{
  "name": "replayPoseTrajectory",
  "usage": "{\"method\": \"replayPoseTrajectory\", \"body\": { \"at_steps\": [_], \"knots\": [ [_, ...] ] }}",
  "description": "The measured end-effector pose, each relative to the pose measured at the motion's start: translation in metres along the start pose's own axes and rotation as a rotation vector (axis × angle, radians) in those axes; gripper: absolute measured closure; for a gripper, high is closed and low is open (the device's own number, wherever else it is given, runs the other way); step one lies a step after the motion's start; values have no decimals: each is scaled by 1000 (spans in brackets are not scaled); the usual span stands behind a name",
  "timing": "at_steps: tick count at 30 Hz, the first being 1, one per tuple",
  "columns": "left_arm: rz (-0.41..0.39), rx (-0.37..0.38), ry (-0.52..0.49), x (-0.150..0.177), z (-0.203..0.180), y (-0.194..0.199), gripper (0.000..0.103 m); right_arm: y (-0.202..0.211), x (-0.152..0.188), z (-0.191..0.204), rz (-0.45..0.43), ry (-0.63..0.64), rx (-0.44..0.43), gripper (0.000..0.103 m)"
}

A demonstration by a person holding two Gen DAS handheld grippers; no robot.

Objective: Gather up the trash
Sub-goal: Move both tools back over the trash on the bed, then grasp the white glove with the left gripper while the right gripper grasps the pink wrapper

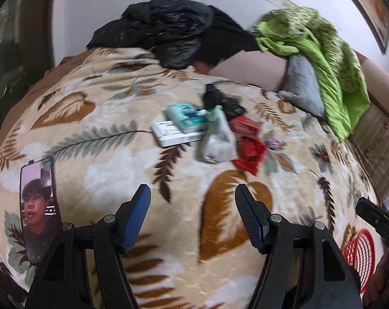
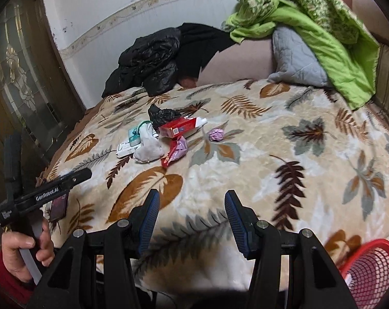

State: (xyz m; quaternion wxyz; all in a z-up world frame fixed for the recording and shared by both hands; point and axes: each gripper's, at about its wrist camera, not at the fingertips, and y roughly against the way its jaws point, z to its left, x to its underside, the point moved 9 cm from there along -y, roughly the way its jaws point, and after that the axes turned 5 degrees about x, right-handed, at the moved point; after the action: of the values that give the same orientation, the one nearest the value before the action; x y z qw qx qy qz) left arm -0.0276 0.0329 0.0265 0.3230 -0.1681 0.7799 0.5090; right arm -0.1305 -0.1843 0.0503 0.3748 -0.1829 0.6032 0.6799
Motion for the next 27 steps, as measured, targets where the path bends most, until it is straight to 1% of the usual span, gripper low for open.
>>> {"method": "replayPoseTrajectory", "body": {
  "at_steps": [4,6,8,11,13,16,18,19,20,21,22,24,26,27],
  "knots": [
    [9,-5,39,-3,12,-15,36,-39,-16,-5,44,-15,7,47],
    [10,-3,32,-4,10,-24,38,-63,-28,-13,70,-28,31,47],
    [16,-5,21,-4,7,-36,43,-86,-41,-21,91,-47,43,47],
    [58,4,21,1,5,-54,46,-126,-60,-30,135,-69,61,47],
    [68,14,20,2,2,-58,47,-148,-69,-35,148,-83,76,47],
    [50,8,-3,-4,-1,-58,47,-180,-77,-41,168,-116,95,47],
    [46,15,2,-10,-1,-60,47,-202,-79,-45,191,-137,116,50],
    [44,17,11,-14,-1,-62,47,-211,-79,-45,201,-142,116,55],
    [44,19,16,-17,0,-65,47,-218,-78,-46,209,-145,118,61],
    [42,24,24,-22,0,-68,47,-226,-75,-46,217,-144,127,65],
    [40,29,27,-27,-1,-70,47,-229,-74,-47,220,-144,129,71],
    [38,43,11,-38,-9,-80,47,-226,-72,-46,188,-140,123,72],
    [51,50,-10,-45,-17,-94,47,-215,-72,-45,162,-110,140,72],
    [62,51,-15,-47,-20,-101,47,-203,-73,-45,135,-97,154,72]
  ]
}}
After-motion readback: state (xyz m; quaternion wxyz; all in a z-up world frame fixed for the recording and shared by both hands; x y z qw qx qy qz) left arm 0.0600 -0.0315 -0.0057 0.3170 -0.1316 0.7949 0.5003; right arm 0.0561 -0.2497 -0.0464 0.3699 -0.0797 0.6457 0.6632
